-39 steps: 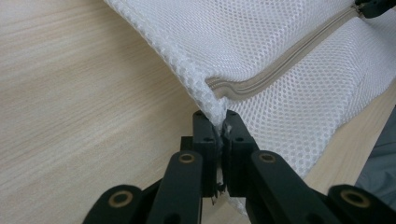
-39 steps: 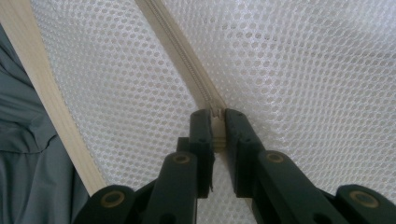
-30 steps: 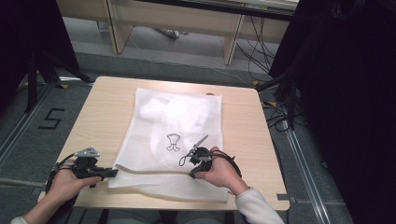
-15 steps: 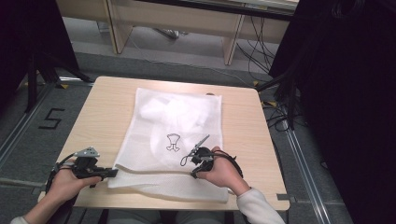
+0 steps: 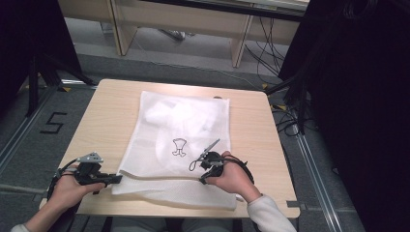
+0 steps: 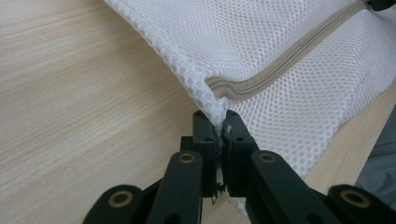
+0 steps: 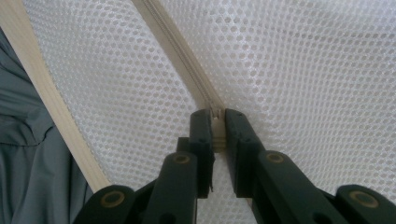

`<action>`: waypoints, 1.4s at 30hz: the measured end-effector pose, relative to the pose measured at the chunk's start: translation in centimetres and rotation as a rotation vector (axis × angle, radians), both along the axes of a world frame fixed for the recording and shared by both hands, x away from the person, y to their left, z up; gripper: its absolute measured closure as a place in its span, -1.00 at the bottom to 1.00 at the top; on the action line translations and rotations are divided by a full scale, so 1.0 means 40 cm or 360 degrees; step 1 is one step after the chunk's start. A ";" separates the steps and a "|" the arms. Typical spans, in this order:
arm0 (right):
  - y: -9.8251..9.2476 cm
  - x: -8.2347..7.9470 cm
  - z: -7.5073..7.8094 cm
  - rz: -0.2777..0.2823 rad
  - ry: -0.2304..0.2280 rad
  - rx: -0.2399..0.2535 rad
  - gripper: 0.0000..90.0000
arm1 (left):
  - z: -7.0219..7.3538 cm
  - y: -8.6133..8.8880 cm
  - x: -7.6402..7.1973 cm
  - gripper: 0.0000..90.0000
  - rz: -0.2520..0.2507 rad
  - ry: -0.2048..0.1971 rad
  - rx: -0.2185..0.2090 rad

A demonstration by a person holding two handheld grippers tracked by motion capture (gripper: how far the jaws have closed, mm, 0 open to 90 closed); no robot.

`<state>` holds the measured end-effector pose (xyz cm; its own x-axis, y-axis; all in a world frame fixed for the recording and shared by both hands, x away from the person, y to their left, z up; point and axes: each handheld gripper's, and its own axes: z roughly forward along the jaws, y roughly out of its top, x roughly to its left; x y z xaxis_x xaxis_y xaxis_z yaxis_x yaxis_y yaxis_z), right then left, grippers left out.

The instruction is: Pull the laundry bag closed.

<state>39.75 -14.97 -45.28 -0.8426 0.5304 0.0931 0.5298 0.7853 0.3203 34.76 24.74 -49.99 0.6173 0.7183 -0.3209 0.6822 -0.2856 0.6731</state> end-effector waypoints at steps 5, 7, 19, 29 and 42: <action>-0.008 0.000 0.003 -0.0012 0.0002 -0.0007 0.84 | -0.001 -0.002 -0.001 0.90 0.0014 -0.0008 0.0000; -0.010 0.000 0.004 -0.0011 0.0003 -0.0005 0.84 | 0.000 0.000 0.000 0.90 0.0000 0.0002 -0.0001; -0.024 0.003 0.003 -0.0026 0.0026 -0.0035 0.84 | -0.001 0.000 0.001 0.90 -0.0004 0.0008 -0.0005; -0.032 0.000 0.008 -0.0039 0.0029 -0.0049 0.84 | -0.001 0.000 0.000 0.90 -0.0004 0.0007 -0.0008; -0.057 0.000 0.007 -0.0048 0.0032 -0.0032 0.84 | -0.001 0.000 0.000 0.90 -0.0005 0.0007 -0.0008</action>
<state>39.76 -17.26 -45.01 -0.8243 0.5574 0.0993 0.5595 0.7750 0.2937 34.77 24.73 -50.01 0.6184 0.7146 -0.3270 0.6841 -0.2846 0.6716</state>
